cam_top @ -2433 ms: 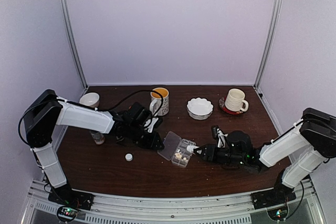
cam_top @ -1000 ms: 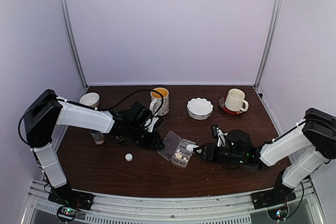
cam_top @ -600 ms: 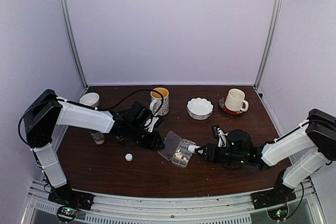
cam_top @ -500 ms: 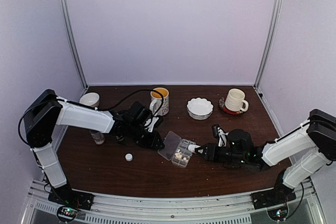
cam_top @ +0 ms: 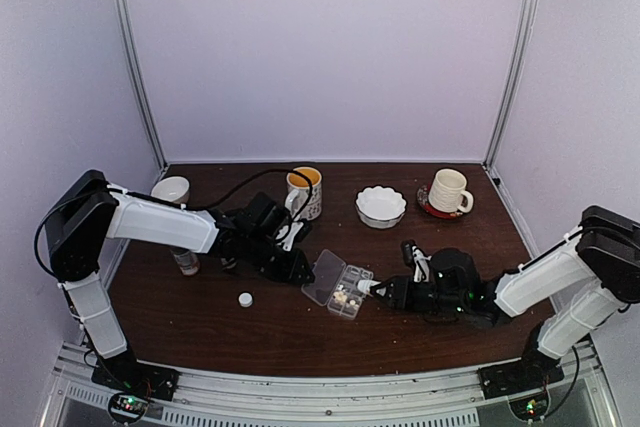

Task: Sort the pills into containers
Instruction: Pour the pill into the compartment of the pill container.

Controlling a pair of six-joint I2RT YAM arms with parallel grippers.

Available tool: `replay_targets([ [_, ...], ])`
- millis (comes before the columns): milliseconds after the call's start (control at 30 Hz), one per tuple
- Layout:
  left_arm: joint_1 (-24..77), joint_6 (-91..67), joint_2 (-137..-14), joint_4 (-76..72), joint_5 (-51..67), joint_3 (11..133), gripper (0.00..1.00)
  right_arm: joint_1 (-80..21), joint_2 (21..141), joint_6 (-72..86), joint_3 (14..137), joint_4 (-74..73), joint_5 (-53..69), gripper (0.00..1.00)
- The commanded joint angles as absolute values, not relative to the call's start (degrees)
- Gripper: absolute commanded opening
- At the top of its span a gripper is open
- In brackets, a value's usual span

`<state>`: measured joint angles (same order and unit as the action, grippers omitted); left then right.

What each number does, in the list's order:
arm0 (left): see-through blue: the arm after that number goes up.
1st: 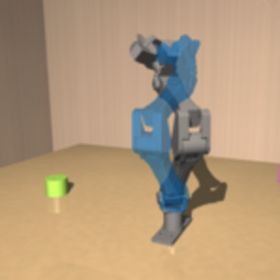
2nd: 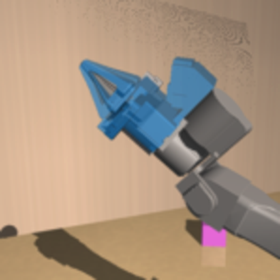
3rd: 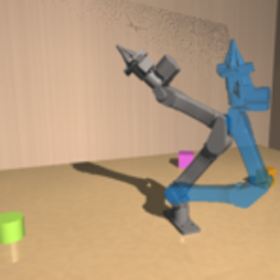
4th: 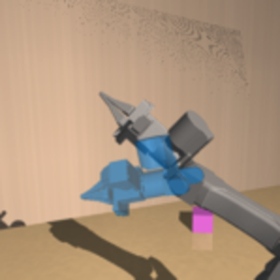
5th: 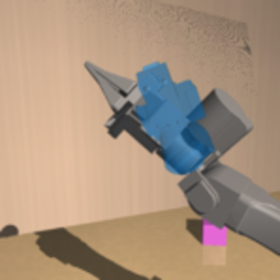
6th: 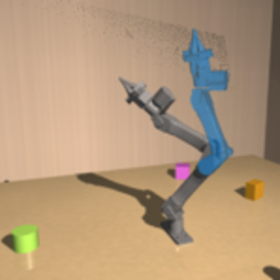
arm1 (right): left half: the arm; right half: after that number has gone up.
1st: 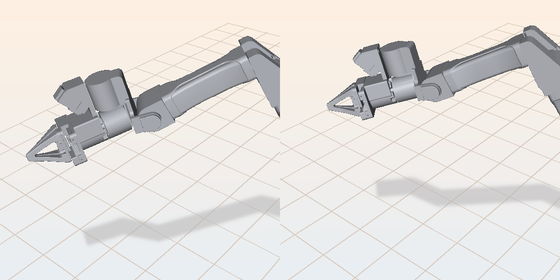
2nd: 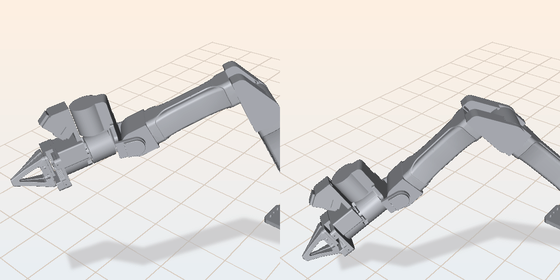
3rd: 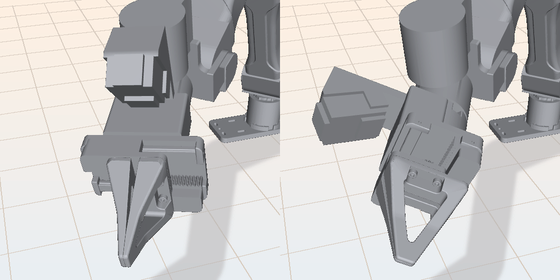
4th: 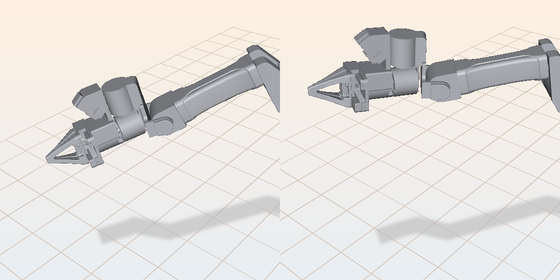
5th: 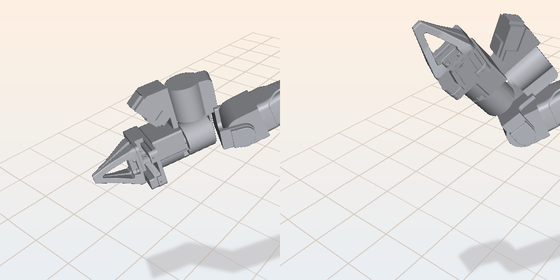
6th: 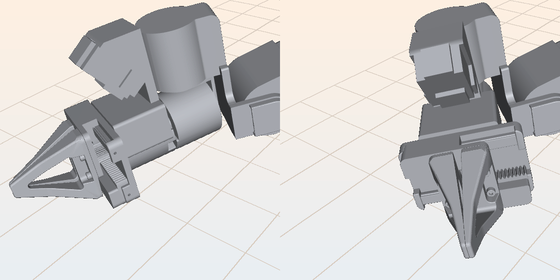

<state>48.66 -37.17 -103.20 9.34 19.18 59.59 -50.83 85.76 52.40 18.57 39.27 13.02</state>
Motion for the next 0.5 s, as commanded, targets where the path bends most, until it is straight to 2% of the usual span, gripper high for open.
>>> replay_targets([
  [0, 49.12, -36.55, -103.53, 8.92, 19.47, 60.88, 0.21, -51.07, 83.44, 51.31, 19.12, 39.38, 12.16, 0.0],
  [133, 49.09, -36.48, -103.53, 9.13, 19.46, 61.0, 0.21, -51.14, 83.72, 50.23, 21.42, 33.55, 11.95, 0.0],
  [233, 49.13, -36.47, -103.54, 9.18, 19.5, 60.92, 0.21, -51.15, 84.05, 52.1, 18.79, 40.83, 12.24, 0.0],
  [333, 49.13, -36.38, -103.6, 9.3, 19.41, 60.99, 0.21, -51.23, 84.28, 50.84, 20.87, 35.45, 12.43, 0.0],
  [433, 49.13, -36.24, -103.54, 9.52, 19.38, 61.15, 0.21, -51.16, 84.41, 52.61, 18.68, 42.45, 12.87, 0.0],
  [467, 49.13, -36.2, -103.54, 9.57, 19.39, 61.17, 0.21, -51.15, 84.27, 52.04, 19.84, 39.32, 12.23, 0.0],
])
